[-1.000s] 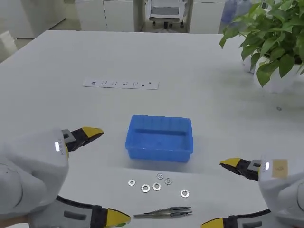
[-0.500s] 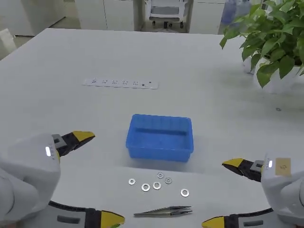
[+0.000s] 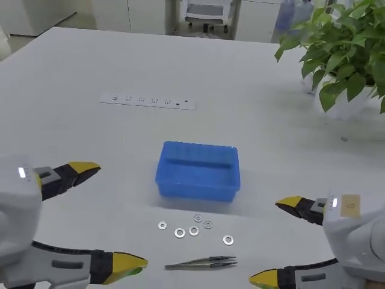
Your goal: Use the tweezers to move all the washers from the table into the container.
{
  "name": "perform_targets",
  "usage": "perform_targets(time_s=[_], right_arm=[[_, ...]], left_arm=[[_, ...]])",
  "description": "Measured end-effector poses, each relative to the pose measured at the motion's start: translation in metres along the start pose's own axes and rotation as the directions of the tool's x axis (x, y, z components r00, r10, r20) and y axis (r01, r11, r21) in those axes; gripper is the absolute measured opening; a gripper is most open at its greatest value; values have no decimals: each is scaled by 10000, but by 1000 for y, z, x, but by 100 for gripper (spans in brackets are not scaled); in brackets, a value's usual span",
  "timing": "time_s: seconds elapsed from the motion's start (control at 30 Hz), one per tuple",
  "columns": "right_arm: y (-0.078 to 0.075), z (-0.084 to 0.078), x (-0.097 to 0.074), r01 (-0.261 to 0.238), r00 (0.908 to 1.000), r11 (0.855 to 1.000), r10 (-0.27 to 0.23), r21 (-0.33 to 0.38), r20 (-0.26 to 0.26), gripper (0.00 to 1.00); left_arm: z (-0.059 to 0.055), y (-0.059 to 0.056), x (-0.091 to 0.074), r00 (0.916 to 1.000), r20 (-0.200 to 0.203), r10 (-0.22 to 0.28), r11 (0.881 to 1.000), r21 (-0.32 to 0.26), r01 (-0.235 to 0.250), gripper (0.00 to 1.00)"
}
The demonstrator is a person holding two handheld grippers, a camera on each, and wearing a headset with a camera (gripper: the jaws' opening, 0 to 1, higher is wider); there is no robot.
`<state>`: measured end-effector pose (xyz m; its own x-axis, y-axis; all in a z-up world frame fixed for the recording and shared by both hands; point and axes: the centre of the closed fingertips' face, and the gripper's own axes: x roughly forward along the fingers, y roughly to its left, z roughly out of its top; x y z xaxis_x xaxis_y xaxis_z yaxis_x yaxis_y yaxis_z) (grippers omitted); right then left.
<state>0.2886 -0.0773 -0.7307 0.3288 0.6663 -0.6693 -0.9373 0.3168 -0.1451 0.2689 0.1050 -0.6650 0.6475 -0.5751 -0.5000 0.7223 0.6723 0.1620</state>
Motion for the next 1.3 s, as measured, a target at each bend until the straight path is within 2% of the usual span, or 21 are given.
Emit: perform_targets(time_s=[0.1, 0.23, 0.43, 0.6, 0.7, 0.77, 0.83, 0.97, 1.03, 1.13, 1.2, 1.3], right_arm=[[4, -3, 0, -46, 9999, 10000, 46, 11, -147, 77], [5, -4, -1, -120, 9998, 9999, 120, -14, -162, 76], [-3, -5, 0, 4, 9998, 9999, -1, 117, -206, 76], [-10, -3, 1, 60, 9998, 9999, -57, 145, -184, 76], [-14, -2, 0, 138, 9998, 9997, -134, 195, -163, 76], [-16, -2, 1, 146, 9998, 9995, -142, 286, -129, 76], [-18, -2, 1, 160, 9998, 9994, -156, 321, -131, 76], [-21, -2, 3, 196, 9997, 9990, -192, 400, -118, 76], [-21, -2, 4, 183, 9998, 9991, -178, 381, -129, 76], [-17, -3, 9, 2, 9997, 9996, 4, 265, -239, 75], [-14, -4, 13, -146, 9994, 9997, 152, 184, -323, 75], [-8, -5, 21, -389, 9978, 9992, 388, -7, -540, 74]], left_arm=[[-7, 1, 2, 9997, -213, -103, 9999, -15, 102, 96], [-10, 1, 6, 9993, -318, -209, 9998, -9, 208, 96], [-12, 6, 11, 9991, -362, -204, 9998, 13, 204, 96], [-26, 9, 16, 9964, -786, -315, 9995, 62, 321, 95], [-27, 12, 17, 9956, -870, -343, 9993, 122, 355, 95], [-26, 15, 18, 9970, -698, -346, 9994, -54, 343, 95], [-21, 17, 19, 9984, -385, -408, 9976, -571, 385, 95], [-15, 21, 22, 9993, 25, -361, 9951, -918, 362, 95], [-17, 19, 25, 9989, -47, -461, 9955, -826, 456, 95], [-30, 14, 33, 9957, -582, -724, 9968, -384, 703, 95], [-33, 10, 37, 9941, -609, -892, 9951, -485, 864, 94], [-34, -3, 42, 9885, -582, -1397, 9885, -658, 1359, 89]])
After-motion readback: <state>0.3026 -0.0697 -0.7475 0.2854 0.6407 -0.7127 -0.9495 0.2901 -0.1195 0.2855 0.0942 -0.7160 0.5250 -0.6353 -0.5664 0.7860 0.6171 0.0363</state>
